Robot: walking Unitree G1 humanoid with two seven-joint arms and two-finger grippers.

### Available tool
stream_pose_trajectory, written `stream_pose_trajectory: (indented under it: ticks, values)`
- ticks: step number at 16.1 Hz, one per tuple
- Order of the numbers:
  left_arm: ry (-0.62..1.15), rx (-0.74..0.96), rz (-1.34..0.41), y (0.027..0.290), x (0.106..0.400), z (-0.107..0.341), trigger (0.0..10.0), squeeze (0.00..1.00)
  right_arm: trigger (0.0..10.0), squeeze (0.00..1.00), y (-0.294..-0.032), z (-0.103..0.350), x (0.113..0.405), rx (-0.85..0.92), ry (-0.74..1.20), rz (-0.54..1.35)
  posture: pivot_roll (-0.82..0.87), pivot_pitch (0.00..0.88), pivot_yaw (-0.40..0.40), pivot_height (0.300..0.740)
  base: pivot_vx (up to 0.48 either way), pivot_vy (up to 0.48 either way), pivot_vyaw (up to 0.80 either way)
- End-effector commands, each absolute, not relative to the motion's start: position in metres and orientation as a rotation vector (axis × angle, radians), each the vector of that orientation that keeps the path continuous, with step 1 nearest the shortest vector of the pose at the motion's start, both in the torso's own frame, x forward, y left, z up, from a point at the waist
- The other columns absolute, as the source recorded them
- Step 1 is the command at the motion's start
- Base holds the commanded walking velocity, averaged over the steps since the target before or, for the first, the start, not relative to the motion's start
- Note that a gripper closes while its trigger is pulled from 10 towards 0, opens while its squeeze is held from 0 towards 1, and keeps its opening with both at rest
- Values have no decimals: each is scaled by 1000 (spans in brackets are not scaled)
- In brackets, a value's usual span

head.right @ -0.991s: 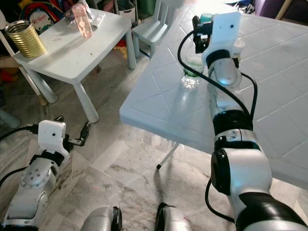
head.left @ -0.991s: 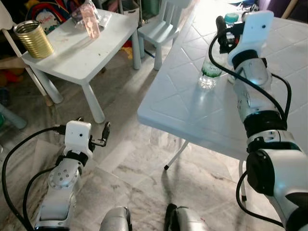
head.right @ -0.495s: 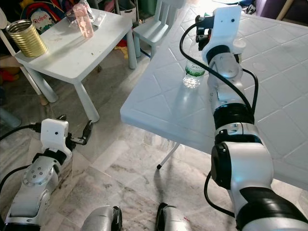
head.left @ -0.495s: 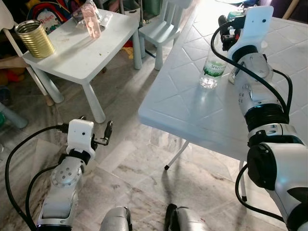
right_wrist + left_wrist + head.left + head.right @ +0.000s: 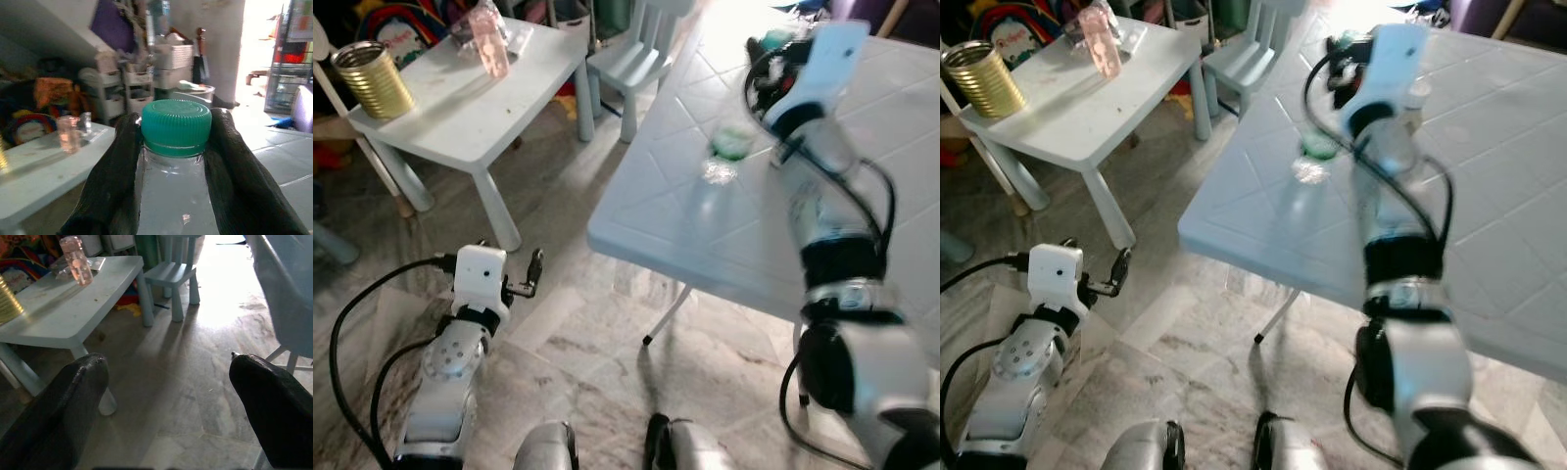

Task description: Restocking fridge

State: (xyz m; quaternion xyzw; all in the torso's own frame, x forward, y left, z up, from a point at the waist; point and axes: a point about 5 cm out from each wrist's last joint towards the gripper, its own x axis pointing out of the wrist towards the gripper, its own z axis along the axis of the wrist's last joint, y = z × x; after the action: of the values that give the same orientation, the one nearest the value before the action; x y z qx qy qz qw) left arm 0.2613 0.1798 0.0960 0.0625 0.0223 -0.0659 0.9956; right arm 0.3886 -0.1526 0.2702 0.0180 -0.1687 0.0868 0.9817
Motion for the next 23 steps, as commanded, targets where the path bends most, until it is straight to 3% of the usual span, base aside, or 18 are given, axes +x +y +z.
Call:
stream_pose_trajectory:
  ticks: [1,3,5,6,7,9,13,18,20,23]
  values:
    - [74,111,-137,181,262,91,10000,0,0,0,-137,266,383,50,-311,236,144,133,-15,740,0,0,0]
    - [61,116,-101,182,269,93,10000,0,0,0,-112,258,363,11,-352,336,129,116,-18,740,0,0,0]
    - [56,127,-65,182,276,94,10000,0,0,0,-103,236,348,34,-326,379,117,109,-30,740,0,0,0]
    - [52,120,-49,184,277,95,10000,0,2000,0,-101,224,339,53,-318,401,116,108,-35,740,0,0,0]
    - [48,119,-38,186,278,94,10000,0,10000,0,-97,212,325,50,-319,429,114,105,-37,740,0,0,0]
    - [49,118,-29,185,278,91,10000,0,10000,0,-93,203,305,-16,-371,484,106,98,-43,740,0,0,0]
    - [63,112,2,181,276,83,10000,0,10000,0,-91,199,291,38,-359,518,100,68,-69,740,0,0,0]
    - [65,111,21,184,276,79,10000,0,10000,0,-87,168,269,88,-102,774,98,57,-79,740,0,0,0]
    - [63,111,30,186,277,80,10000,0,10000,0,-92,159,262,30,-51,851,95,58,-79,740,0,0,0]
    - [60,109,30,183,278,79,10000,0,10000,0,-105,161,280,-43,-139,719,92,62,-75,740,0,0,0]
